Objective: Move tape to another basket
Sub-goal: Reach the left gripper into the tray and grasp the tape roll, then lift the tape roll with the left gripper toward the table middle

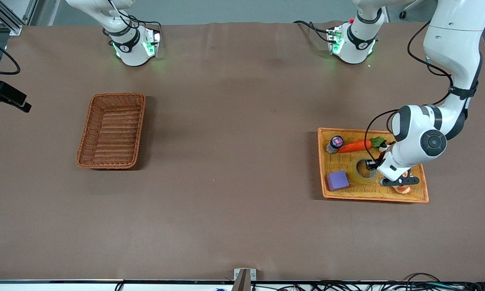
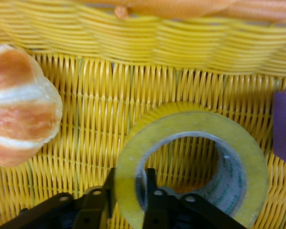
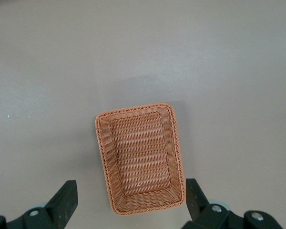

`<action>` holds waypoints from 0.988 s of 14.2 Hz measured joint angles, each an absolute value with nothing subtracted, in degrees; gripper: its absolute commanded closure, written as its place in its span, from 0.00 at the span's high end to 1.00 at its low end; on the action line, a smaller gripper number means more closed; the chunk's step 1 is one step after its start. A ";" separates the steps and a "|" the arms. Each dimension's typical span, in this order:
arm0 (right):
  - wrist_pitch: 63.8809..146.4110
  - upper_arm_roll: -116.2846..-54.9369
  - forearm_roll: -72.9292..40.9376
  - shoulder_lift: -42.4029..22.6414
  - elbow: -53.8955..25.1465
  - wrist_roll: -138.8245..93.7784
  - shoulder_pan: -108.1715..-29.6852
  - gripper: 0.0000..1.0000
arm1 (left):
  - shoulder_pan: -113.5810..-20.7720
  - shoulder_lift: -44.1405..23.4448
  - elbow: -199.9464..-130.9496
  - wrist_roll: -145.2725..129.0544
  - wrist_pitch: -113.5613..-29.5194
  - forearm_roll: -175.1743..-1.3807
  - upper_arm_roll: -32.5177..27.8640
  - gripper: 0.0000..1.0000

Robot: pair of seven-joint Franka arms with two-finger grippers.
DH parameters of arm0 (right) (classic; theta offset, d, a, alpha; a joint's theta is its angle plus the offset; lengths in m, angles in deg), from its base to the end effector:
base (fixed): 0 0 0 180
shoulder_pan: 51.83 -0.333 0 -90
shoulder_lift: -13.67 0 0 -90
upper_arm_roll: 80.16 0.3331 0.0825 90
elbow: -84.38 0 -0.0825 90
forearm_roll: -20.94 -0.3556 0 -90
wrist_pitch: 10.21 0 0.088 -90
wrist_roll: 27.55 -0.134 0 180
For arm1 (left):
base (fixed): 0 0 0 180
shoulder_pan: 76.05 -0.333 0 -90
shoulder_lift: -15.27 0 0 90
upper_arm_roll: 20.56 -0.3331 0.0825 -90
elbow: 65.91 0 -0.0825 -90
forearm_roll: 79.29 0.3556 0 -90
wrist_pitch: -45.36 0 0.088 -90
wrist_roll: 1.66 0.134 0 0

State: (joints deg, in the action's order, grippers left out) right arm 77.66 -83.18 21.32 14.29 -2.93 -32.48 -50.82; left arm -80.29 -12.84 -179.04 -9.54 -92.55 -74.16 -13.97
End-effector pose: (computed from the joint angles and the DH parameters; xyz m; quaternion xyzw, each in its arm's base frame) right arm 0.5185 -0.0376 0.6377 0.9969 -0.0783 0.0103 0.0029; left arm 0.5968 -0.0201 0.2252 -0.9994 -0.0202 0.0265 0.0042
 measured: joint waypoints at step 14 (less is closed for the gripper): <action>77.66 -83.22 21.32 14.29 -2.93 -32.48 -50.80 1.00 | -66.14 -11.62 -162.04 -31.63 -76.25 -74.04 -5.17 0.00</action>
